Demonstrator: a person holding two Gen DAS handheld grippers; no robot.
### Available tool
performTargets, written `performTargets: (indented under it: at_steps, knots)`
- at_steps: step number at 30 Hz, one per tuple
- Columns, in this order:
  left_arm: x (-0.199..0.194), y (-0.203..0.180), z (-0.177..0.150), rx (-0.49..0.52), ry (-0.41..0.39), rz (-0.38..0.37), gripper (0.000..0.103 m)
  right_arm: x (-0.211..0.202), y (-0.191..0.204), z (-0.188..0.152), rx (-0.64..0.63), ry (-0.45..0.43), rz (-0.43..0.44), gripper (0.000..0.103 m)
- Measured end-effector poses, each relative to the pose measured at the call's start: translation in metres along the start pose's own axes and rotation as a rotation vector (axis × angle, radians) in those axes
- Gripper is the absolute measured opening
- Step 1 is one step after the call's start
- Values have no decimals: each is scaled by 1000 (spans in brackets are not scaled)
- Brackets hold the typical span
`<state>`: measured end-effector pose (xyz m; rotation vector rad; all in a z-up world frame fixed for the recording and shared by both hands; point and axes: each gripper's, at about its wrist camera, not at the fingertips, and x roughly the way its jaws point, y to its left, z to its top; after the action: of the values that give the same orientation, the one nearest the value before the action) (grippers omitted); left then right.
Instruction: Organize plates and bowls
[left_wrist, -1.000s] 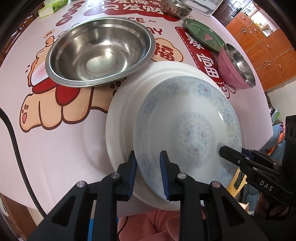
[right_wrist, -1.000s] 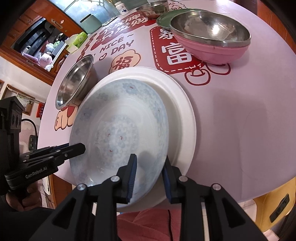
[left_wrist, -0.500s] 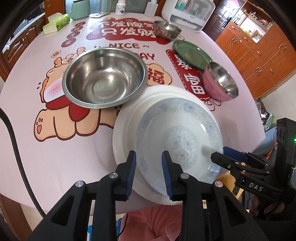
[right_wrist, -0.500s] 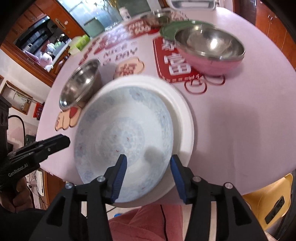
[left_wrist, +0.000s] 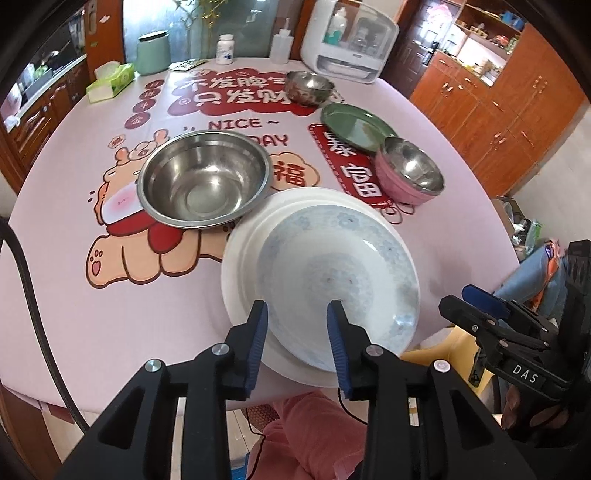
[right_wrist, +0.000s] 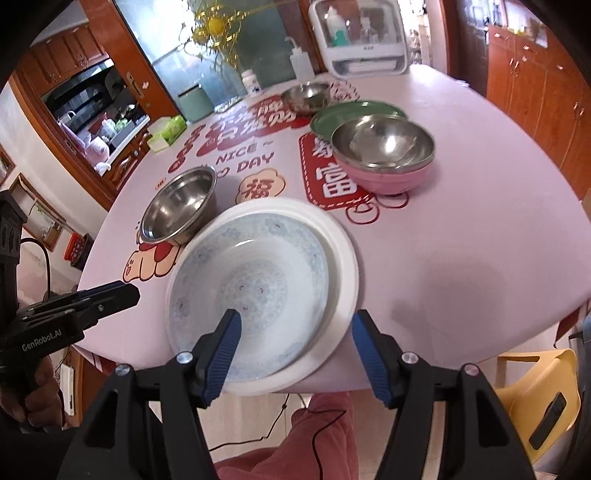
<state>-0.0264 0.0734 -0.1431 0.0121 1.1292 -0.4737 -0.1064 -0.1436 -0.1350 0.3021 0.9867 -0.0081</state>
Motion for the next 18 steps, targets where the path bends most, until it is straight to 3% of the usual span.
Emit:
performTargets:
  at_steps: [6,11,15,18]
  knots:
    - [-6,-13,0,19,6,-37,32,-27,-9,-8,24,-87,-54,63]
    - [-14,-24,8,28,-5,-22,34,-44,-22,-4,53,-144,-82,63]
    - [-23,-32,19,4,-32,-29,45,-50,-34,8,52,-184,-85,63]
    - [-28,-44,32,10,-55,-23,45,-53,-46,22,44,-199,-70,63]
